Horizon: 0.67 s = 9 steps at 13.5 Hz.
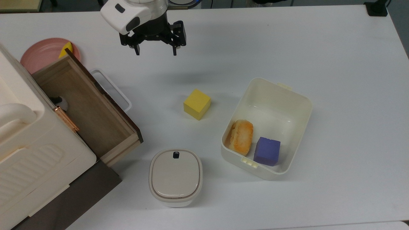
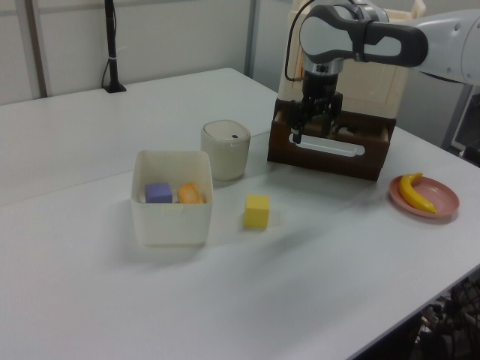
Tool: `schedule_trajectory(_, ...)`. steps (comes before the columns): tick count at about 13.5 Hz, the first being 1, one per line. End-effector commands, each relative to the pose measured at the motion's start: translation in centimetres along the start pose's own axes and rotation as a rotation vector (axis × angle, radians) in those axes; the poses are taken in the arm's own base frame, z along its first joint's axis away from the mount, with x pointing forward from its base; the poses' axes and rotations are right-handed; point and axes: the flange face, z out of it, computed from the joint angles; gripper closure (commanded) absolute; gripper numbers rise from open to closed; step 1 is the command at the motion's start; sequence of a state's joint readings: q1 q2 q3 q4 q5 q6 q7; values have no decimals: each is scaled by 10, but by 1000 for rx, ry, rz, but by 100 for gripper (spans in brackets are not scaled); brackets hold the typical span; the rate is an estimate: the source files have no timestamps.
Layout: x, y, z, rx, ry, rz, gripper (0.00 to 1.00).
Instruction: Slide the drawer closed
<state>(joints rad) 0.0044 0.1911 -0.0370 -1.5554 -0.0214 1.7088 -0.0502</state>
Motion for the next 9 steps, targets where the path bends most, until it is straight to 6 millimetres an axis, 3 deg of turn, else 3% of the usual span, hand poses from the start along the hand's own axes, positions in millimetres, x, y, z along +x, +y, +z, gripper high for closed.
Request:
schedule_trajectory(1, -10, 6, -14, -4, 11, 25, 0)
schedule_trajectory(9, -9, 12, -15, -5, 22, 35, 0)
